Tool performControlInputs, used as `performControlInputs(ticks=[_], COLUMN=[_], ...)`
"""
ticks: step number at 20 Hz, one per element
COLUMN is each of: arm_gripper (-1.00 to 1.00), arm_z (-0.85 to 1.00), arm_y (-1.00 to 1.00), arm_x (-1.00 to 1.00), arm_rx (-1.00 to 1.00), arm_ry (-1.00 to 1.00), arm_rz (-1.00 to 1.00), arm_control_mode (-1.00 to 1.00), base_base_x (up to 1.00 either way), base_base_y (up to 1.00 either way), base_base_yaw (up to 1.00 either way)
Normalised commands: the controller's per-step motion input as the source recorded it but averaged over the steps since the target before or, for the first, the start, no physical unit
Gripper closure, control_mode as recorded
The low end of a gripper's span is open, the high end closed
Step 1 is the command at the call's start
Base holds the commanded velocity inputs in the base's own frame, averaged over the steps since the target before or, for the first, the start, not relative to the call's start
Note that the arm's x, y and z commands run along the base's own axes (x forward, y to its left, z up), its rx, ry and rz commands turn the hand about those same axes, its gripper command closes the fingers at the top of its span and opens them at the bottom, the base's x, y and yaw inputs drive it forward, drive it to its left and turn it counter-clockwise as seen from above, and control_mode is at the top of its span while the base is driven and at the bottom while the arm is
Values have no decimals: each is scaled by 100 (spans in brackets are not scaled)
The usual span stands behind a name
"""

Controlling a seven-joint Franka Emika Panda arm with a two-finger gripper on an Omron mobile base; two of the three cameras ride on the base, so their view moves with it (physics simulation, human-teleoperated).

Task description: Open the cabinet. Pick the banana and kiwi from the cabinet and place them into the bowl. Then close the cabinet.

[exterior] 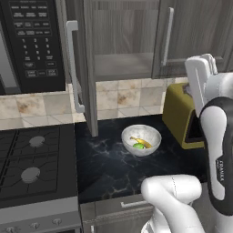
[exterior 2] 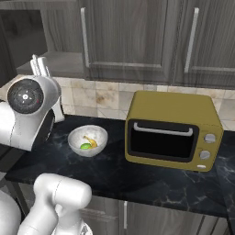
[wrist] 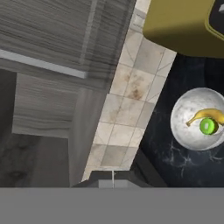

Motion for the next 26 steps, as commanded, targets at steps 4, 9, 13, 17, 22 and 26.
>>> performControlInputs(ticks=[4,9,13,17,22,26], arm_gripper=[100,100,100,100,100,100], arm_z=[9,2,1,4,8,9], arm_y=[0,5,8,10,10,13], arm_x=[-59,-62,-58,-54,-53,-54], arm_rx=[-2,-3,-3,-2,-2,-2], arm_ry=[4,3,1,0,0,1], arm_rz=[0,0,0,0,0,0], arm_control_mode=[-100,-100,-100,-100,-100,-100], base_base_x=[0,0,0,0,0,0], base_base_y=[0,0,0,0,0,0], base_base_yaw=[0,0,0,0,0,0])
